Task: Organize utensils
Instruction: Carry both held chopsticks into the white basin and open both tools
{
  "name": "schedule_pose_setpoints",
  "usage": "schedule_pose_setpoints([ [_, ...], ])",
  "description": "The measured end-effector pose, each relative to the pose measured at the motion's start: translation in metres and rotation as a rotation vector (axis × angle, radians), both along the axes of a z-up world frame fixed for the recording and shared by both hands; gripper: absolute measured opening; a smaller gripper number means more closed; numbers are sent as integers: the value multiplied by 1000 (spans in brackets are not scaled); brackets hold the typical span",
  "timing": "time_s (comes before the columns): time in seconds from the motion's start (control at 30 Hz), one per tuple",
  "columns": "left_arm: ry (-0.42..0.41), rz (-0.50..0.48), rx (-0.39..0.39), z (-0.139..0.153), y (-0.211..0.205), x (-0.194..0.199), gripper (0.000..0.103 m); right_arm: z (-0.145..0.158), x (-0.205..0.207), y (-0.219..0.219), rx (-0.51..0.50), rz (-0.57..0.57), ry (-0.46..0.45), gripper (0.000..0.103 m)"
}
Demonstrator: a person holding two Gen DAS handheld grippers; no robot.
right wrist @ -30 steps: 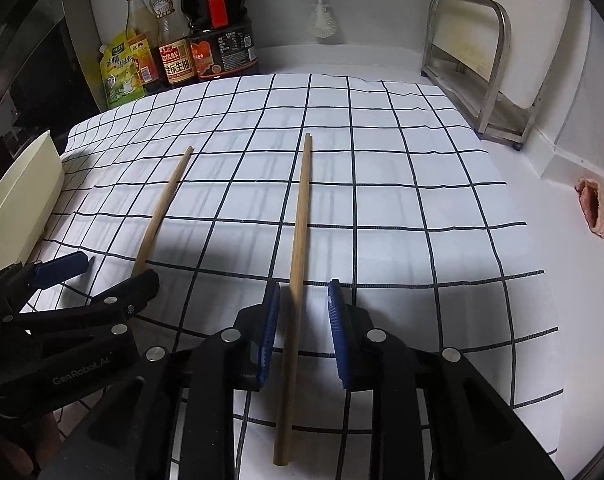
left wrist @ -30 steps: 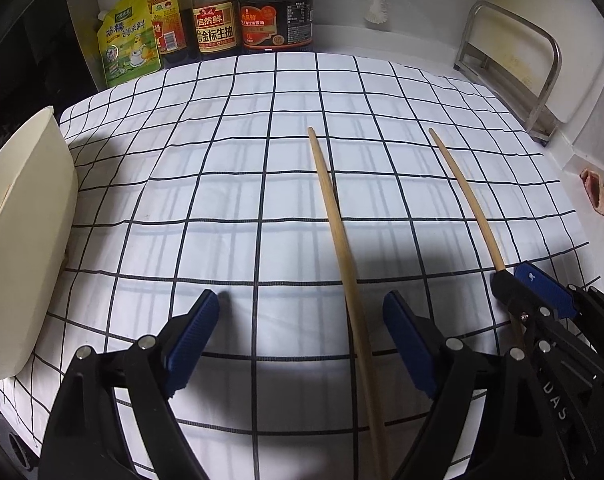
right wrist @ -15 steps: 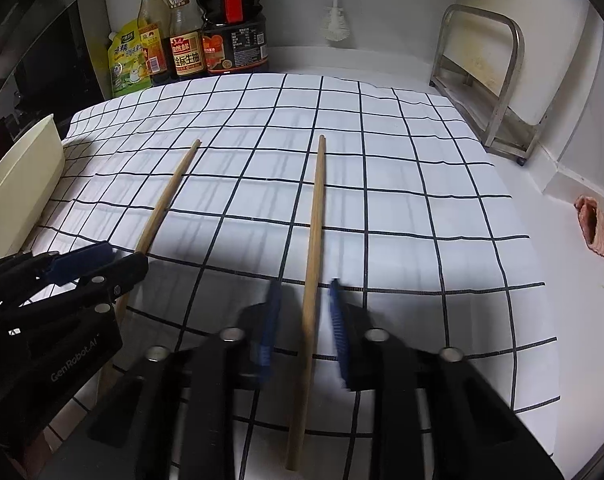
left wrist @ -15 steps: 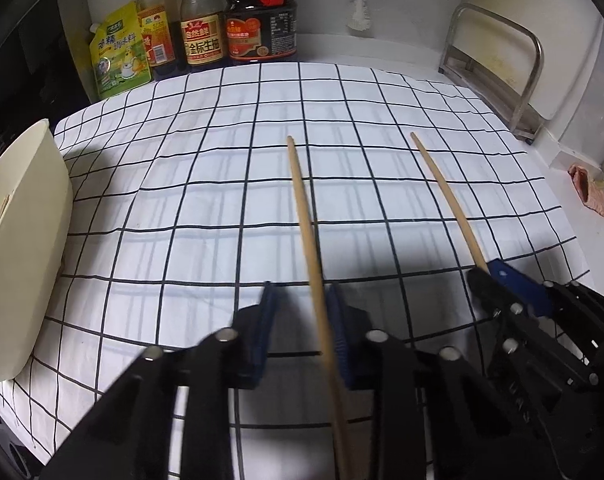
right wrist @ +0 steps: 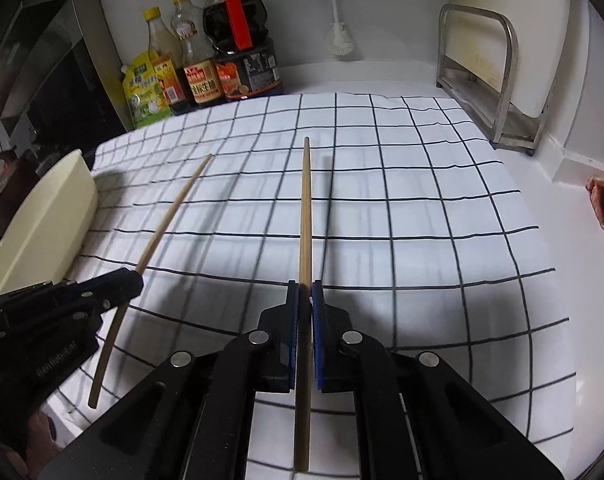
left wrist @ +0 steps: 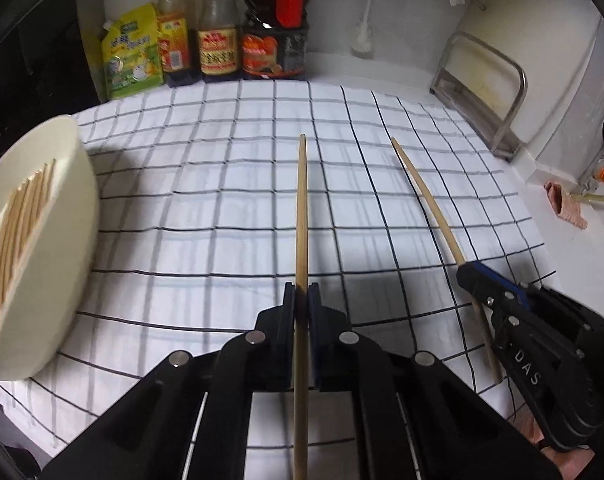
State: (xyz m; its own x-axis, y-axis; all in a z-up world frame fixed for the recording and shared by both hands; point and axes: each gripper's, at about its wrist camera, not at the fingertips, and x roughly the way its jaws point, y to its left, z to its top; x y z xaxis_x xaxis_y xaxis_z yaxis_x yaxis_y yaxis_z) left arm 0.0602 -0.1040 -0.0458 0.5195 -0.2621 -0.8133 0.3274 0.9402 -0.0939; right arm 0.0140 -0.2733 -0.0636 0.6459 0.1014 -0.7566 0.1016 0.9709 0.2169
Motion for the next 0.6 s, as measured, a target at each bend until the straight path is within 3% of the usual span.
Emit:
schedule_pose_setpoints([
  [0.33,-124,113,-90,69,94,6,7,61,19,74,46,118,-116,6],
  [0.6,-170,243,-62,85,181,23,7,84,65,179,74,306,-141,6],
])
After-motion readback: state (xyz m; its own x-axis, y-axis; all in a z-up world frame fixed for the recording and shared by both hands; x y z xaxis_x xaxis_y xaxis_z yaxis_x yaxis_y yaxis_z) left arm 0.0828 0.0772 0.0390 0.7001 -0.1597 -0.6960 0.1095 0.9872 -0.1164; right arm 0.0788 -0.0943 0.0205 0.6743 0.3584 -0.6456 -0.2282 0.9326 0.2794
